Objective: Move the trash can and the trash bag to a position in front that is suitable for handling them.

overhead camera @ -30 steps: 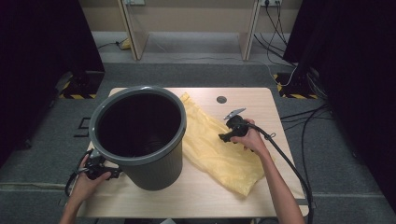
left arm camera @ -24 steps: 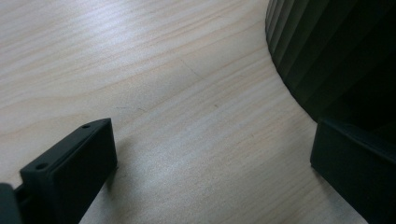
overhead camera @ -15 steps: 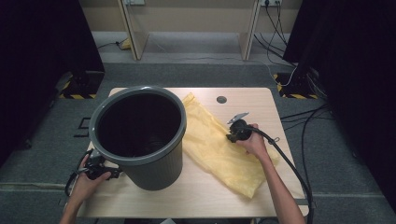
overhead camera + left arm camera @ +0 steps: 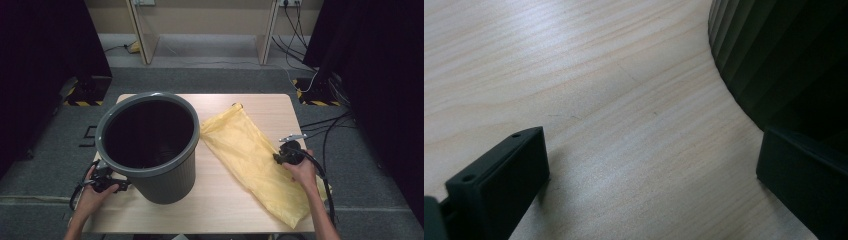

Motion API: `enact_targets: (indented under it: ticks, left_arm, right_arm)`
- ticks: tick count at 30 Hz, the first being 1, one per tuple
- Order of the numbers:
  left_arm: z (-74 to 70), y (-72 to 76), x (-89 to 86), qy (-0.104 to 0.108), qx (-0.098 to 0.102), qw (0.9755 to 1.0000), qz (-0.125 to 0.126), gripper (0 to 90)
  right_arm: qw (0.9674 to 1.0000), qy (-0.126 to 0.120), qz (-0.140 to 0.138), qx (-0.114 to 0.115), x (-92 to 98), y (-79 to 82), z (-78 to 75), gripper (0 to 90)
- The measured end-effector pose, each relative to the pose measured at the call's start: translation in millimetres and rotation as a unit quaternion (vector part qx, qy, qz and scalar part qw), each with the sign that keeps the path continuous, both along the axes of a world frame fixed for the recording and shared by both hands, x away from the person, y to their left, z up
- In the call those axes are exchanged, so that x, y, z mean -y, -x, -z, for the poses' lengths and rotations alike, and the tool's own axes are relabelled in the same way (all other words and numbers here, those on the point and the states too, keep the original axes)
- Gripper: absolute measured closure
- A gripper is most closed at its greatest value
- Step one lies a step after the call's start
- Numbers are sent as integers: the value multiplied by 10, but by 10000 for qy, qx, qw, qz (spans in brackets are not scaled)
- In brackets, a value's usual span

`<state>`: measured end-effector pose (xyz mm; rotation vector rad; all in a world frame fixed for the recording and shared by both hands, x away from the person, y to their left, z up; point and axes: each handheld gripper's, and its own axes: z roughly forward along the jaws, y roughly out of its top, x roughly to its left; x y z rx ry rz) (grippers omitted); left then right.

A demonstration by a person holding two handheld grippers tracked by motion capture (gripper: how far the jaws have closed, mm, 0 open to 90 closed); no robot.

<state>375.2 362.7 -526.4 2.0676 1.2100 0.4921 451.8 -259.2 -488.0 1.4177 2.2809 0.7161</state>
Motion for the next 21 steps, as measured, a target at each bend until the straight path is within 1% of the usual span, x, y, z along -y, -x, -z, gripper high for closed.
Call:
enact_targets:
  ticks: [1,2,3,4,5,6,7,8,9,10,11,12,13,14,15,16,17,18,19,20,21]
  left_arm:
    - [0,0,0,0,0,10000,0,0]
    - [0,0,0,-1,1,10000,0,0]
    - [0,0,0,-1,1,10000,0,0]
    - [0,0,0,-2,0,10000,0,0]
    - [0,0,1,0,-1,10000,-3,0]
    - [0,0,2,0,0,10000,-7,0]
    - [0,-1,2,0,1,10000,-9,0]
    - [1,-1,3,4,3,10000,-16,0]
    - [1,-3,6,5,4,10000,-24,0]
    - [1,-3,6,5,4,10000,-24,0]
    - [2,-4,6,5,9,10000,-28,0]
    - [2,-4,7,5,9,10000,-29,0]
    - [2,-4,7,5,9,10000,-29,0]
    - [1,-5,7,3,4,10000,-30,0]
    - [1,-5,7,4,4,10000,-30,0]
    - [1,-5,7,5,5,10000,-31,0]
    - [1,-5,7,6,4,10000,-31,0]
    - [1,-5,7,6,4,10000,-31,0]
    - [1,-5,7,6,4,10000,-31,0]
    - [1,-5,7,4,4,10000,-30,0]
    - [1,-5,7,6,4,10000,-32,0]
  right_arm:
    - [10000,0,0,0,0,0,0,610]
    - [9997,8,-191,-132,-2,126,9,485]
    - [9995,4,-285,-160,-11,188,-1,443]
    - [9995,4,-285,-160,-11,188,-1,443]
    - [9992,-39,-366,-137,-17,243,-29,395]
    - [9989,-108,-456,-68,-17,289,-69,356]
    - [9987,-168,-482,59,-8,327,-131,319]
    - [9985,-137,-475,256,20,326,-213,261]
    - [9982,-138,-502,312,36,300,-248,250]
    - [9980,-181,-503,343,48,259,-274,247]
    - [9977,-235,-517,370,57,199,-292,225]
    - [9977,-235,-517,370,57,199,-292,225]
    - [9976,-286,-515,375,56,150,-299,207]
    - [9971,-402,-510,401,44,56,-303,212]
    - [9958,-624,-584,340,-6,-103,-280,215]
    - [9958,-624,-584,340,-6,-103,-280,215]
    - [9955,-682,-600,267,-44,-183,-259,212]
    - [9964,-579,-597,130,-132,-334,-200,181]
    - [9964,-579,-597,130,-132,-334,-200,181]
    - [9968,-484,-626,74,-182,-397,-171,176]
    - [9971,-274,-712,10,-281,-518,-105,233]
